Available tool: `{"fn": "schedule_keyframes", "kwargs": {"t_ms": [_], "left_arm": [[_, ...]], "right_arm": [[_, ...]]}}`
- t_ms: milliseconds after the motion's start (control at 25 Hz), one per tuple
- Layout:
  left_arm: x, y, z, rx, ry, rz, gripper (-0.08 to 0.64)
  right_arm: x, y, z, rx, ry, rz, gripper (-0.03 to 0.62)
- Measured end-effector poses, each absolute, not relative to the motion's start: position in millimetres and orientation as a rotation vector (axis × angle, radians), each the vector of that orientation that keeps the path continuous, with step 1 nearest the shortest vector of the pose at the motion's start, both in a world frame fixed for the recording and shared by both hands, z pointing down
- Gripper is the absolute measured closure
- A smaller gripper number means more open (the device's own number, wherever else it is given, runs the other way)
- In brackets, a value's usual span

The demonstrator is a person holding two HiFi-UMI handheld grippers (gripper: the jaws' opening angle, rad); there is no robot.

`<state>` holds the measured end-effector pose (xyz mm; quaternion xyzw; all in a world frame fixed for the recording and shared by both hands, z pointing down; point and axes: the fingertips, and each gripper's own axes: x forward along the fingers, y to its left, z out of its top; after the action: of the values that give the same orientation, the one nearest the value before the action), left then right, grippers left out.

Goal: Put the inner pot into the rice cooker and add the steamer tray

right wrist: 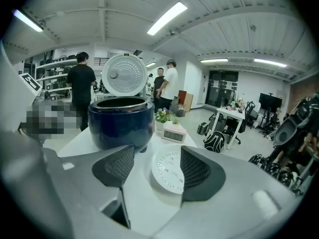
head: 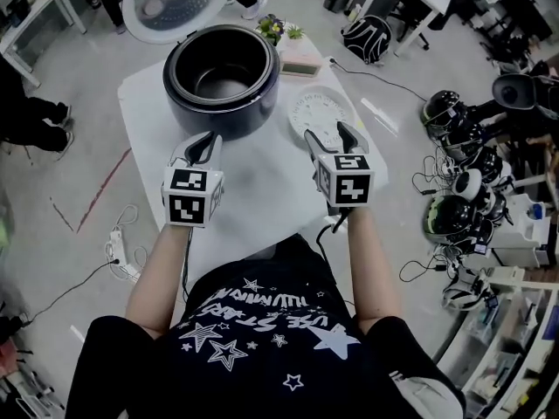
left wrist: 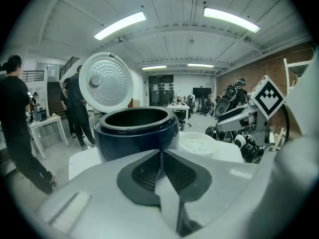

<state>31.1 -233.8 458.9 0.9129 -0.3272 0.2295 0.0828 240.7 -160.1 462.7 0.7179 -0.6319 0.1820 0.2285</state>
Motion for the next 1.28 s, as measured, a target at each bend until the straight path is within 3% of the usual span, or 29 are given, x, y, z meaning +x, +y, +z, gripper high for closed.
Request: {"fn": "schedule_keyframes", "kwargs": {"t_ms": [880,1280], "left_arm": [[143,-221,510,2.546,-1.051,0.890,0.557],[166,-211,529,2.428,-1.134,0.914,0.558]], "right_arm": [[390,-165,550,1.851,-1.719,0.725,0.285],[421,-177,603,1.778,-1.704,1.003,0.347]]}}
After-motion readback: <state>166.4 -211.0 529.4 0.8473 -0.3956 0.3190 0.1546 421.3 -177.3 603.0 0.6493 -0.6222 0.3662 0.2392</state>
